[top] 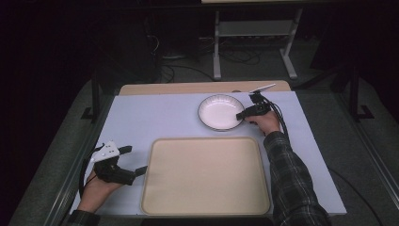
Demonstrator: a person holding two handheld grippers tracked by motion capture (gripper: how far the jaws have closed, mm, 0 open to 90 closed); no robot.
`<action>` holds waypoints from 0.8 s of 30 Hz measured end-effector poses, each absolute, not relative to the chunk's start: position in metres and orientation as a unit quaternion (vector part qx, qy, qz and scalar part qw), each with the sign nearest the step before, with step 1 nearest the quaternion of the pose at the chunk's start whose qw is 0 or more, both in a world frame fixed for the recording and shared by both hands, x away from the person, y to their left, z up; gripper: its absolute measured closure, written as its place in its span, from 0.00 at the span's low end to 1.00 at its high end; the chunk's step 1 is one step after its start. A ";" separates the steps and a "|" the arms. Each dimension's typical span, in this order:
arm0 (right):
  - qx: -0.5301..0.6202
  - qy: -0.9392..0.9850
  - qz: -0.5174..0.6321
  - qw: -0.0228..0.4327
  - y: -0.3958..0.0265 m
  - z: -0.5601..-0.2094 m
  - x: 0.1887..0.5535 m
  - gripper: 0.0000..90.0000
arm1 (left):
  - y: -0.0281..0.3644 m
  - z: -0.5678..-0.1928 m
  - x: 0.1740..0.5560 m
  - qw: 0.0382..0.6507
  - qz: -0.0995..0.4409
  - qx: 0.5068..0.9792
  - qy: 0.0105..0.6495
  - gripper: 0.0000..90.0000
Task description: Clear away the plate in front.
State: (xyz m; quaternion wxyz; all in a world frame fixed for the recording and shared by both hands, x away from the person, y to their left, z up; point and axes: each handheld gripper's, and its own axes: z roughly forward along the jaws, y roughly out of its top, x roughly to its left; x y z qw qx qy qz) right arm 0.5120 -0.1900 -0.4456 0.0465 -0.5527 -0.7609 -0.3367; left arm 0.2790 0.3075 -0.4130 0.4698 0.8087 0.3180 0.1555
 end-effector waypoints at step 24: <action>-0.563 -0.732 -0.377 0.068 -0.199 -0.454 0.510 0.81 | 0.307 -0.413 0.279 0.467 0.156 0.811 0.317 0.00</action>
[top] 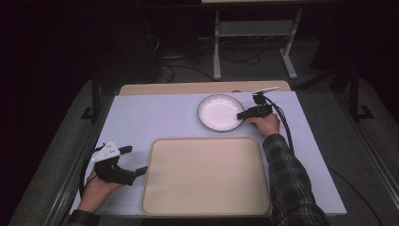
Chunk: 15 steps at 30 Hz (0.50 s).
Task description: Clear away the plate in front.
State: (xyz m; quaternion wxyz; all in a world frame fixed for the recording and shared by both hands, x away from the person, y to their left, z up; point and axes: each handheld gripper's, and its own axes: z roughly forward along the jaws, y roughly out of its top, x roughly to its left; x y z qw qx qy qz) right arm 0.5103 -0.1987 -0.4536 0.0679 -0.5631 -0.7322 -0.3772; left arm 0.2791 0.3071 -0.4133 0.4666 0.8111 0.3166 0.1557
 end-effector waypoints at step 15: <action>-0.564 -0.704 -0.426 0.068 -0.196 -0.450 0.512 0.92 | 0.308 -0.413 0.279 0.466 0.156 0.811 0.317 0.00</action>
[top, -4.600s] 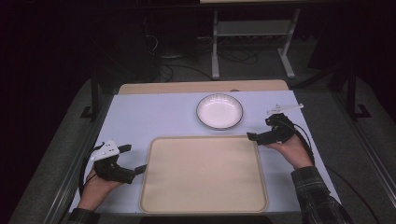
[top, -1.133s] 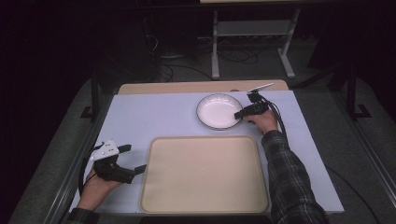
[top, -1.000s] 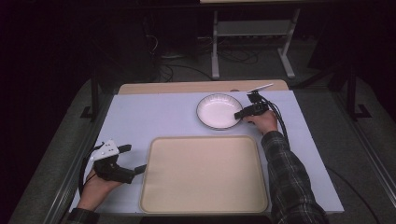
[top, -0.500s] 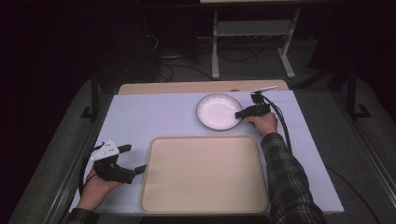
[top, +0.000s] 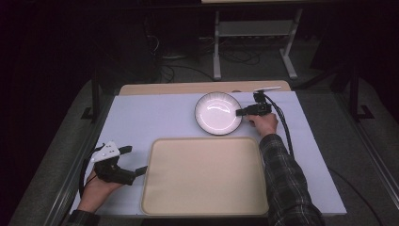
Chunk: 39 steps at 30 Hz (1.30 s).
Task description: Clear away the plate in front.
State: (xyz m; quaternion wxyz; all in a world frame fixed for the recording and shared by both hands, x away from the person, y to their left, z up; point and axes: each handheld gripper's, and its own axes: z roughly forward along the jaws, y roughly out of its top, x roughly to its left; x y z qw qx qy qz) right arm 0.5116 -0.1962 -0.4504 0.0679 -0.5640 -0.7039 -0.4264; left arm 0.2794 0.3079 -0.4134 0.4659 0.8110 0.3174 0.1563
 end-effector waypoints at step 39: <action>-0.540 -0.701 -0.465 -0.006 -0.212 -0.401 0.498 0.93 | 0.308 -0.414 0.280 0.466 0.156 0.811 0.319 0.00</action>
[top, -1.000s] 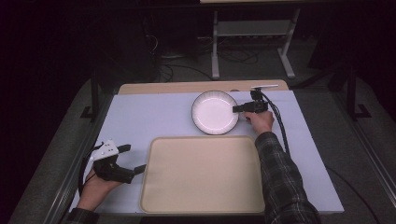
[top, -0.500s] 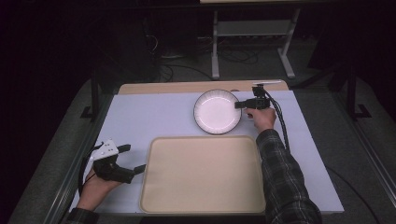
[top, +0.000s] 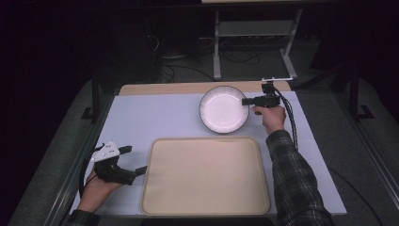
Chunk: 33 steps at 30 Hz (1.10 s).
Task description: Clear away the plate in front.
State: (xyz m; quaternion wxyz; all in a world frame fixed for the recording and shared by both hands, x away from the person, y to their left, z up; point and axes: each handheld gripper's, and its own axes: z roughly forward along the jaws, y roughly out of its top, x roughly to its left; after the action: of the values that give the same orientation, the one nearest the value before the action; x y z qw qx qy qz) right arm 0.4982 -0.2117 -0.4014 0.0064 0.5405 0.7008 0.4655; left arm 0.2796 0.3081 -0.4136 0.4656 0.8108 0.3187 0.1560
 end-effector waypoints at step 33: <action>0.452 0.760 0.467 0.016 -0.201 -0.379 0.404 0.93 | 0.306 -0.414 0.279 0.465 0.157 0.811 0.319 0.00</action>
State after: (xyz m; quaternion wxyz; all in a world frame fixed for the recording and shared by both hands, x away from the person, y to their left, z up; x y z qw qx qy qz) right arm 0.4041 -0.2007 -0.3794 0.0164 0.4523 0.7598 0.4669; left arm 0.2790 0.3056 -0.4142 0.4653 0.8107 0.3191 0.1567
